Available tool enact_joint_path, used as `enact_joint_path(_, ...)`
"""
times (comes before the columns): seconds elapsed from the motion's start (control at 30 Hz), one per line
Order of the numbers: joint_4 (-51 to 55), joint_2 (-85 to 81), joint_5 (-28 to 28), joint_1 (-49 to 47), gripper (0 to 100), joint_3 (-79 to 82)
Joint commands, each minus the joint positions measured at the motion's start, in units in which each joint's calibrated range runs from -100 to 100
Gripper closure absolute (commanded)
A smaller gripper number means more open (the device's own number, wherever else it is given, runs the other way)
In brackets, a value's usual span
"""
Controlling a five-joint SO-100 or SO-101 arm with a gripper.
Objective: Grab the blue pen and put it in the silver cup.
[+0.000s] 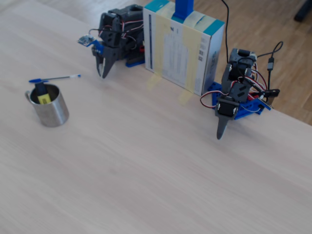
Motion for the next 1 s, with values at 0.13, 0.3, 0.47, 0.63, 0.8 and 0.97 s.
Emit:
enact_joint_path(0.13, 1.2, 0.5, -0.1, 0.0, 95, 0.5)
enact_joint_path(0.3, 1.1, 0.5, 0.0, 0.3, 95, 0.5)
enact_joint_path(0.47, 0.9, 0.5, -0.2, 0.5, 95, 0.5)
enact_joint_path(0.63, 0.8, 0.6, -0.2, 4.2, 95, 0.5)
enact_joint_path(0.8, -1.5, 0.6, -0.2, 3.9, 95, 0.1)
enact_joint_path(0.97, -1.6, 0.6, -0.2, 3.7, 95, -2.4)
